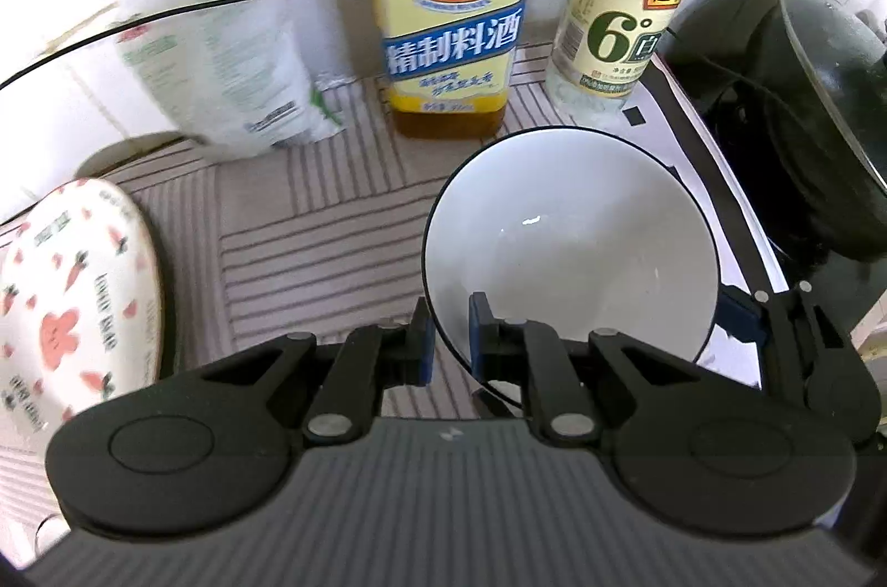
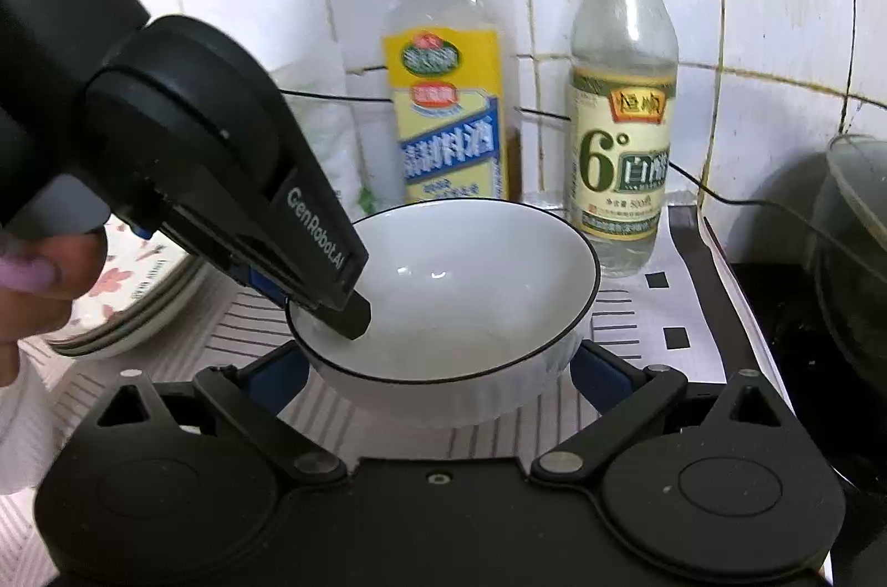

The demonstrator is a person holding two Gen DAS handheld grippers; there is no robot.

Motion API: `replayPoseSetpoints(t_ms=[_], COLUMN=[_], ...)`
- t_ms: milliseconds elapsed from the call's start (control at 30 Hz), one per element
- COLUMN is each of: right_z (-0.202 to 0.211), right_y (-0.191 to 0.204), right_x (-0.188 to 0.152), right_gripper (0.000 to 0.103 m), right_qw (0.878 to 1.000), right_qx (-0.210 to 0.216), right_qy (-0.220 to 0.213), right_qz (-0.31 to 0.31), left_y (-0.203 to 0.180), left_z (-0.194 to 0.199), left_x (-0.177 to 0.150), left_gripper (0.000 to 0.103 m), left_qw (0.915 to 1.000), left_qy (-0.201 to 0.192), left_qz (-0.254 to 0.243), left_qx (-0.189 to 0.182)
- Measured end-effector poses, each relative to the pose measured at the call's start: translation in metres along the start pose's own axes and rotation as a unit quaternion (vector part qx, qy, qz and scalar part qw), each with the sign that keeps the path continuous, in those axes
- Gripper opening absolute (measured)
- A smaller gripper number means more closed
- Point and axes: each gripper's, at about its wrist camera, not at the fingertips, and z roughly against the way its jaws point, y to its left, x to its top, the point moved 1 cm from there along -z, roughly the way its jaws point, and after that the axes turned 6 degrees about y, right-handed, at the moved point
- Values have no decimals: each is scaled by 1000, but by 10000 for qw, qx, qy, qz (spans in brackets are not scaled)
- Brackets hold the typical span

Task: Organize plates and bowls
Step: 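Close both grippers on the small bowl's rim and lift it, then carry the small bowl over the nested white bowls with both grippers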

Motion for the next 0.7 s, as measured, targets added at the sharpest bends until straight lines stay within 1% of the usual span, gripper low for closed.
replayPoseSetpoints(t_ms=[333, 500, 600, 700], right_z=[48, 68, 80, 91], right_y=[44, 71, 84, 102], right_x=[1, 2, 5, 8], right_gripper=[102, 102, 102, 102], right_qw=[9992, 9974, 9951, 9912], right_qx=[205, 340, 608, 734], right_qy=[-132, -235, -233, -325], right_qz=[319, 589, 749, 1053], left_y=[24, 36, 47, 62], left_z=[59, 89, 107, 124], left_x=[-40, -65, -81, -98], left_gripper=[11, 12, 12, 12], left_qw=[9996, 9994, 9989, 9981], left_qy=[-176, -193, -293, -380], left_qz=[201, 285, 362, 466], left_qx=[-105, 14, 58, 156])
